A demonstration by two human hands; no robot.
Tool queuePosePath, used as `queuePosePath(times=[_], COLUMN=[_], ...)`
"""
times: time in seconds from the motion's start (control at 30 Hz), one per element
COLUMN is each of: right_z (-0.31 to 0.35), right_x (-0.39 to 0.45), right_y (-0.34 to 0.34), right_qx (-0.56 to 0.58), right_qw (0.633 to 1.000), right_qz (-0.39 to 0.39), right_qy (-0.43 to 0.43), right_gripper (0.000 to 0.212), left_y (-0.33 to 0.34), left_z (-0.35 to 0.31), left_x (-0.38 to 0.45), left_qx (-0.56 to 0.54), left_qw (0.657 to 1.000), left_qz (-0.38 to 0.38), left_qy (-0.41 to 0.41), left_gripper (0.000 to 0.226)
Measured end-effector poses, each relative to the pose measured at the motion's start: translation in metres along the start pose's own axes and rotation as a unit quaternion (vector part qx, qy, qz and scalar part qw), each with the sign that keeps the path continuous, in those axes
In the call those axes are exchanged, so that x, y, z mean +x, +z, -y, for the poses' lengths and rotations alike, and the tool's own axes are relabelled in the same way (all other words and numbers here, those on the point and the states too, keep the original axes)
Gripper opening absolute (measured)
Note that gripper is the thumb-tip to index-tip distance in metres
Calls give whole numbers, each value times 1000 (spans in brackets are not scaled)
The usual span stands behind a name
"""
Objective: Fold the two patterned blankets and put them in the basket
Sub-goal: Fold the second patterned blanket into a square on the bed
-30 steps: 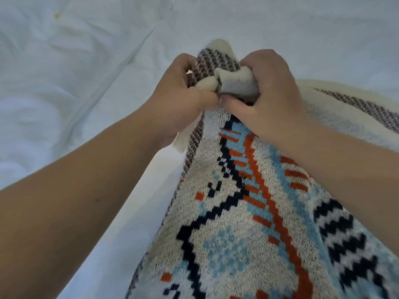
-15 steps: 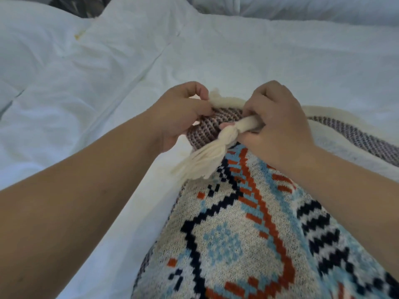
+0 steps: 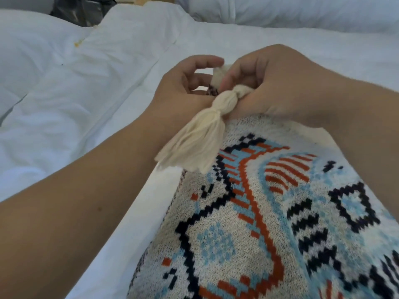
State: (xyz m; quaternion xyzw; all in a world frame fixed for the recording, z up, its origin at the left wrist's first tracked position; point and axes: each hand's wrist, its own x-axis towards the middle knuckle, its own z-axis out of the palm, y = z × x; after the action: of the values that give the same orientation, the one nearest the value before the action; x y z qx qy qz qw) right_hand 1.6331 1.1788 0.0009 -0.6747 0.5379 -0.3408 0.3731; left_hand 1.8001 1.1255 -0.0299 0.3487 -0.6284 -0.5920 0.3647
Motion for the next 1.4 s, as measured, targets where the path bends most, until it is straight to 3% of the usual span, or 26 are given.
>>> queuePosePath(times=[0.2, 0.37, 0.5, 0.63, 0.77, 0.93, 1.03, 1.2, 1.4], right_z=[3, 2, -7, -11, -15, -18, -16, -22, -21], right_x=[5, 3, 4, -1, -7, -6, -10, -14, -12], right_y=[0, 4, 14, 22, 22, 18, 17, 12, 11], right_qx=[-76, -151, -212, -219, -207, -210, -176, -88, -53], right_qw=[995, 982, 964, 960, 962, 958, 972, 983, 985], right_qz=[-63, -105, -158, -174, -161, -188, -153, -162, -161], right_qy=[-17, -41, -27, 29, 73, 59, 36, 13, 19], right_gripper=[31, 30, 31, 39, 37, 42, 48, 28, 15], left_y=[3, 7, 13, 8, 7, 4, 1, -4, -2], left_z=[-3, -12, -14, -4, -6, -14, -15, -19, -30], left_x=[-6, -5, -13, -20, -23, -22, -17, -12, -5], left_qx=[-48, -76, -257, -124, -43, 78, 193, 265, 395], left_qw=[998, 988, 946, 988, 997, 994, 979, 960, 897], left_qz=[26, 37, 40, 32, 41, 75, 50, 20, 10], left_qy=[-34, -131, -195, -87, -59, -31, 35, 90, 199], left_gripper=[41, 40, 27, 36, 36, 29, 18, 21, 16])
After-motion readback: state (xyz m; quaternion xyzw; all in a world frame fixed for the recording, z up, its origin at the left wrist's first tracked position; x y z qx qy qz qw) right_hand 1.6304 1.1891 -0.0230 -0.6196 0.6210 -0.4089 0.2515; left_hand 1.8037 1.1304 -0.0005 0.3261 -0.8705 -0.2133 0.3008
